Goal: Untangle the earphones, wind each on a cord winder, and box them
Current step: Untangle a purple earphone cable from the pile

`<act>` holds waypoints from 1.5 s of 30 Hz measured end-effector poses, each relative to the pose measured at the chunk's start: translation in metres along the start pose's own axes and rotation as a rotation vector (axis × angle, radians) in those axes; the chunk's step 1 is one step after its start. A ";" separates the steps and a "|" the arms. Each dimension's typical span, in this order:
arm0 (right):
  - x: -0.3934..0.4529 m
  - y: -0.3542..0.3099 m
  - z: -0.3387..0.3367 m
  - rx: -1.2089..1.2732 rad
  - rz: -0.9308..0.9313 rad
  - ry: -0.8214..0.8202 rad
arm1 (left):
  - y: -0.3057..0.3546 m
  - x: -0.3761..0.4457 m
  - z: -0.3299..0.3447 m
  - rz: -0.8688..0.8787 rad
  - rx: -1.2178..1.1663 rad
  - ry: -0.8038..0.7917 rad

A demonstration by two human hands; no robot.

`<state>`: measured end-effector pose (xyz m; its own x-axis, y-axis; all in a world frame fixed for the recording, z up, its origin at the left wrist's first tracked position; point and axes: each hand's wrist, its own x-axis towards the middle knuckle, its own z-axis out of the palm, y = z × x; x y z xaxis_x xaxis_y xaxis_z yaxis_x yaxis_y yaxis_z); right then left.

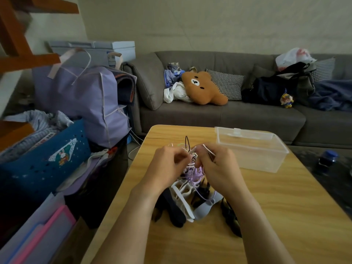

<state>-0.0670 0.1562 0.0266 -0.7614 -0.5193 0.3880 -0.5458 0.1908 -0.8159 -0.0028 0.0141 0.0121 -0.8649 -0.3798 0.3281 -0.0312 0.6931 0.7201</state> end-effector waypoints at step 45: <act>0.006 0.020 0.003 -0.051 0.163 -0.040 | -0.010 -0.004 -0.003 -0.009 -0.138 0.023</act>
<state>-0.0810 0.1540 0.0113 -0.8274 -0.5106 0.2338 -0.4337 0.3167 -0.8435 0.0027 0.0069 0.0057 -0.8532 -0.4004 0.3341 0.0319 0.5994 0.7998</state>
